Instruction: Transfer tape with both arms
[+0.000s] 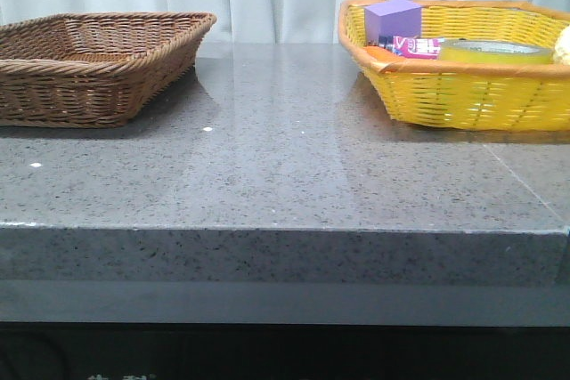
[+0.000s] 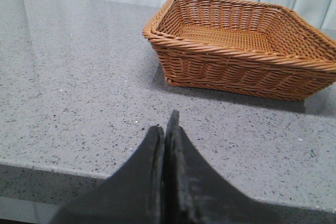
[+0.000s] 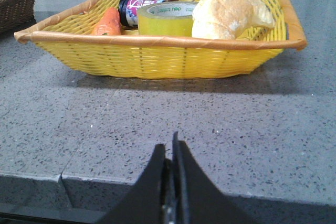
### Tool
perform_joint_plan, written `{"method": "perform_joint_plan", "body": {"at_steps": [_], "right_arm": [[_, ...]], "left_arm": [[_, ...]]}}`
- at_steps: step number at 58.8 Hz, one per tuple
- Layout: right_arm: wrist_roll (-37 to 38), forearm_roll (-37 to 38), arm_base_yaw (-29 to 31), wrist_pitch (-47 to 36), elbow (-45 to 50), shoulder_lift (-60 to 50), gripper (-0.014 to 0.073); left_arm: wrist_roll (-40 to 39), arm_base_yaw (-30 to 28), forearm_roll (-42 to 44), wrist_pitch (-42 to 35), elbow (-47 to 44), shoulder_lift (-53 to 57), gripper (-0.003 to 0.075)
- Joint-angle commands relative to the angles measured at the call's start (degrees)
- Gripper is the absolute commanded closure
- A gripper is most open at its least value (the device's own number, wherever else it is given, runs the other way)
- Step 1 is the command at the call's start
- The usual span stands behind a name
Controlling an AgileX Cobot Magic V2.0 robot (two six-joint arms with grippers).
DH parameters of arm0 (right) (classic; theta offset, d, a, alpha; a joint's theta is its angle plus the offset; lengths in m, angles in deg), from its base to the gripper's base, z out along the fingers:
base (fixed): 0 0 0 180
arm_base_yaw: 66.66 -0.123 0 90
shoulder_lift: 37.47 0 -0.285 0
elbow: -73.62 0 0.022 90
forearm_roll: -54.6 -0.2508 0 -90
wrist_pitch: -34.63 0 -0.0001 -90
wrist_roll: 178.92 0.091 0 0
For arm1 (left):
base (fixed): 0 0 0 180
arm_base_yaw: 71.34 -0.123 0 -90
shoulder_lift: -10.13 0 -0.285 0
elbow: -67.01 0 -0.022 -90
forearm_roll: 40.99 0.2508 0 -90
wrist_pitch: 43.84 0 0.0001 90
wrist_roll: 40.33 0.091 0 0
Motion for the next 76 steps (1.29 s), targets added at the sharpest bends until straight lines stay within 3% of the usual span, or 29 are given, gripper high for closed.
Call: {"method": "perform_joint_plan", "body": {"at_steps": [1,9,18,26,32,39,58,64,71,76], "right_arm": [[0.0,-0.3,-0.1,-5.0,-1.6,-1.4,0.0704],[0.0,-0.5,0.0,-7.2,-2.0,-1.4,0.0704],[0.0,-0.4,0.1,-3.9,-7.6,-1.4,0.0704],[0.0,-0.4,0.1,-0.5,-16.3,0.7,0.0704],[0.0,-0.4,0.1,1.7,-23.4,6.3,0.0704],[0.0,-0.4,0.1,4.9,-31.1,16.0,0.0704],[0.0,-0.4,0.1,5.7,-38.1,29.7,0.0674],[0.0,-0.4,0.1,5.7,-38.1,29.8,0.0494],[0.0,-0.4,0.1,5.4,-38.0,29.8,0.0127],[0.0,-0.7,0.1,3.8,-37.8,30.1,-0.0024]], "left_arm": [[-0.5,0.0,-0.6,-5.0,-2.2,1.1,0.074],[-0.5,0.0,-0.7,-6.1,-2.1,1.1,0.074],[-0.5,0.0,-1.0,-6.7,2.3,1.1,0.074],[-0.5,0.0,-0.5,1.8,11.7,-0.8,0.074],[-0.5,0.0,-0.5,7.7,20.1,-5.5,0.074],[-0.4,0.0,-0.5,8.4,27.5,-13.1,0.074],[-0.4,0.0,-0.5,6.9,31.2,-19.0,0.0726],[-0.3,0.0,-0.5,6.0,31.2,-19.0,0.0577],[-0.3,0.0,-0.5,5.7,31.2,-19.0,0.0242],[-0.3,0.0,-0.5,5.7,31.2,-19.0,0.0095]]}}
